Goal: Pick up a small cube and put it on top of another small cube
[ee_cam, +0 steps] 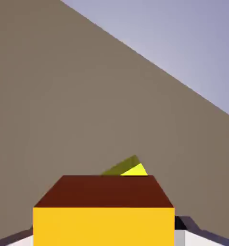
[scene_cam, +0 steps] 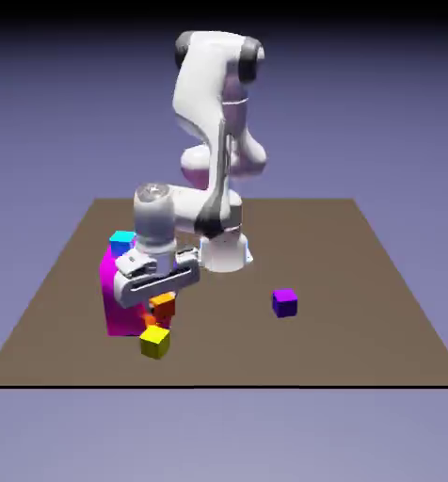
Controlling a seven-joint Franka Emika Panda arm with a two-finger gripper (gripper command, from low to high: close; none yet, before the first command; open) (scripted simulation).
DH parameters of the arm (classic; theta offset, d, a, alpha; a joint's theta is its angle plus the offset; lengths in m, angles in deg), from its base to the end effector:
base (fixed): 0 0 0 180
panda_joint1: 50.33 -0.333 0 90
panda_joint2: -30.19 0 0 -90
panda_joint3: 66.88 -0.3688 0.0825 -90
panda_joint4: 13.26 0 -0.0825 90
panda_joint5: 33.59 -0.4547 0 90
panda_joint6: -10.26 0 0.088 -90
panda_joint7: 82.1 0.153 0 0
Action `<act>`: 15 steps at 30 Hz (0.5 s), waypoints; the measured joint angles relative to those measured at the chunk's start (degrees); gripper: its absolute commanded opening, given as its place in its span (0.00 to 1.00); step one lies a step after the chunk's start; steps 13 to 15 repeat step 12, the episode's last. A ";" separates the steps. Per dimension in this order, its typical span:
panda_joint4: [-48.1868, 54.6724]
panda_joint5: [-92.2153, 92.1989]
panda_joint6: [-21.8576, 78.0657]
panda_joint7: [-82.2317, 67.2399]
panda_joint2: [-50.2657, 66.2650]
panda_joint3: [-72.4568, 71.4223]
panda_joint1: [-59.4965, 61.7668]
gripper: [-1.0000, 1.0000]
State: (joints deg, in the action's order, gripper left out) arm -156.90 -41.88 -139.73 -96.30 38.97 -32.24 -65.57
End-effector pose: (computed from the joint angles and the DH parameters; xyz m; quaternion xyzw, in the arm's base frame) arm 0.4750 -0.1786 0.1776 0.9944 -0.1056 -0.0070 0.0059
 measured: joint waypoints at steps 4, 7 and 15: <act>0.69 -9.37 -6.52 -6.72 8.30 -7.23 5.57 0.00; 0.81 -10.92 -7.65 -7.83 9.67 -8.42 6.49 1.00; -0.06 0.82 0.50 0.59 -0.70 0.62 -0.49 1.00</act>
